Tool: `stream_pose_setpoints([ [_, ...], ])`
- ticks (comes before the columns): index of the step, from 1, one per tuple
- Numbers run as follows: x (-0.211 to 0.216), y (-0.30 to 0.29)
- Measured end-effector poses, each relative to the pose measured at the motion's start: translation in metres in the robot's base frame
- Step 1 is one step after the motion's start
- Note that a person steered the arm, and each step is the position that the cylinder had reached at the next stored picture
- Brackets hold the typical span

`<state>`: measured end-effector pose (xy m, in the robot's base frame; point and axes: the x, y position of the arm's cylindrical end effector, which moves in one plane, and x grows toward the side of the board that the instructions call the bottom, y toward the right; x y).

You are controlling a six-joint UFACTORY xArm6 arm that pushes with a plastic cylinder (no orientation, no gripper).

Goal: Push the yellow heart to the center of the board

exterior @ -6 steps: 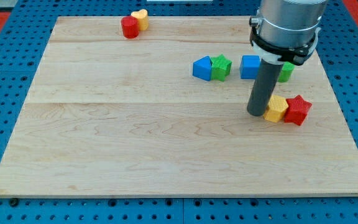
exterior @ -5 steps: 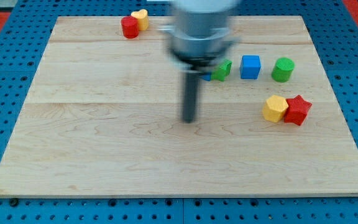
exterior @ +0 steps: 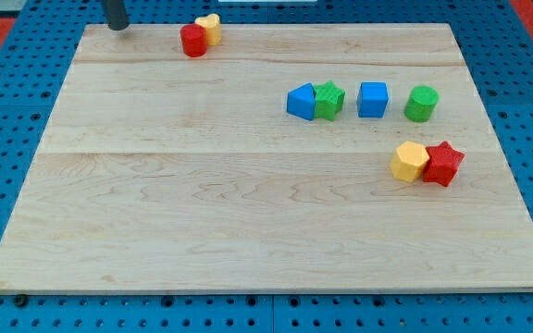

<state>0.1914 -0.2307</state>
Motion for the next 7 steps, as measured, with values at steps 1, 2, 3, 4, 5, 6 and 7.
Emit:
stream_pose_setpoints([
  [1,0.003,0.06],
  [2,0.001,0.14],
  [3,0.001,0.148],
  [4,0.001,0.152],
  [5,0.003,0.237],
  [6,0.026,0.285],
  [7,0.074,0.3],
])
